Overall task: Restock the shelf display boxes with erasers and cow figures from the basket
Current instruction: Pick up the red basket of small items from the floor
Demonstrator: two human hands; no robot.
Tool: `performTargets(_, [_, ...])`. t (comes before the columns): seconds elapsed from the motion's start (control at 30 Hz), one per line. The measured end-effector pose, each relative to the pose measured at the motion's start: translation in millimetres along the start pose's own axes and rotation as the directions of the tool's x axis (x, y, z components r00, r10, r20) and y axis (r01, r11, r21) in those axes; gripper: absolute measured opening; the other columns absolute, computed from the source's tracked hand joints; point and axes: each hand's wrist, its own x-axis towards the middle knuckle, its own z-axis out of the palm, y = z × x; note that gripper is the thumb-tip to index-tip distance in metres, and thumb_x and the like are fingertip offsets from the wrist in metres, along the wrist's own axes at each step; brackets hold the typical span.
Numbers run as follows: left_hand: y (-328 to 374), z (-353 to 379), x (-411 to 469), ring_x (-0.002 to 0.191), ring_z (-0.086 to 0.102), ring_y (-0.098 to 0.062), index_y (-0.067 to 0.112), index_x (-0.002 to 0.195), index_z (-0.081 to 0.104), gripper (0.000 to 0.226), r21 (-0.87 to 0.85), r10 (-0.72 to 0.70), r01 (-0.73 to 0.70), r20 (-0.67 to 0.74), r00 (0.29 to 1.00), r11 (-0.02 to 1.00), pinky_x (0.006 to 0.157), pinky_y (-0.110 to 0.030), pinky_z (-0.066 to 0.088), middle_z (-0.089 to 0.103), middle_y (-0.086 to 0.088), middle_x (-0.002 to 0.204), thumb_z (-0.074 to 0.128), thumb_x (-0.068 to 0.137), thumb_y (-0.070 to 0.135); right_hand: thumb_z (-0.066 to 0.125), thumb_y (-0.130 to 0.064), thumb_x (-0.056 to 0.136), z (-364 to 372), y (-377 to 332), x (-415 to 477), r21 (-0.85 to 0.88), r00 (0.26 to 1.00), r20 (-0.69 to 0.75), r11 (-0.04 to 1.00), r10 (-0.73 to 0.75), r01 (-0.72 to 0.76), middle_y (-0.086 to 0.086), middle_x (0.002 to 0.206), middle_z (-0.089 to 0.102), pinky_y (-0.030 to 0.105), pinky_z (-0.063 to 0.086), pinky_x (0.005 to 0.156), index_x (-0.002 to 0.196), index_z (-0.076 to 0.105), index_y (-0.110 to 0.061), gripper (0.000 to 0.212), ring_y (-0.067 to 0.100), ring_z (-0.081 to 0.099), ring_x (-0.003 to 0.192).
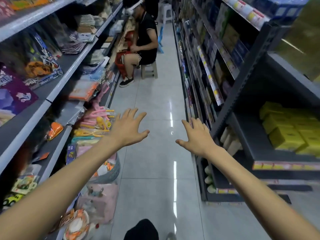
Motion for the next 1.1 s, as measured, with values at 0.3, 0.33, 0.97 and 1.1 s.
performTargets(0.3, [-82,15,181,0.142,0.043,-0.03,0.027,0.151,0.043,0.082,-0.031,-0.073,0.073,-0.017,0.997,0.997,0.107,-0.052,0.042,0.048,-0.009,0.152,0.04,0.08,0.069,0.055,-0.062,0.094,-9,14,216,0.012,0.999,0.029,0.999,-0.032,0.032,0.018,0.163,0.021,0.052,0.017,0.124,0.162,0.017,-0.02,0.089,0.037,0.012,0.155])
performTargets(0.33, [-95,16,206,0.14,0.045,-0.03,0.027,0.15,0.044,0.082,-0.038,-0.078,0.077,-0.019,0.997,0.996,0.106,-0.051,0.044,0.05,-0.009,0.15,0.041,0.08,0.069,0.056,-0.061,0.094,-11,14,242,0.016,0.999,0.034,0.999,-0.028,0.027,0.018,0.164,0.02,0.052,0.016,0.124,0.162,0.017,-0.02,0.088,0.037,0.011,0.155])
performTargets(0.97, [-185,14,704,0.152,0.023,-0.032,0.031,0.158,0.03,0.098,-0.011,0.049,-0.049,0.001,0.999,0.999,0.117,-0.055,0.029,0.029,-0.009,0.164,0.019,0.074,0.079,0.051,-0.069,0.092,-93,110,698,0.041,0.988,-0.026,0.988,0.149,-0.148,0.019,0.169,0.003,0.052,0.004,0.126,0.163,0.01,-0.021,0.095,0.038,-0.007,0.157])
performTargets(1.1, [-188,14,825,0.155,0.014,-0.031,0.032,0.159,0.024,0.094,0.01,0.047,-0.047,0.055,0.997,0.999,0.121,-0.055,0.018,0.023,-0.008,0.167,0.024,0.078,0.078,0.051,-0.071,0.092,-118,150,813,0.048,0.986,-0.008,0.985,0.164,-0.163,0.018,0.17,-0.001,0.052,0.003,0.126,0.164,0.007,-0.021,0.097,0.037,-0.009,0.157])
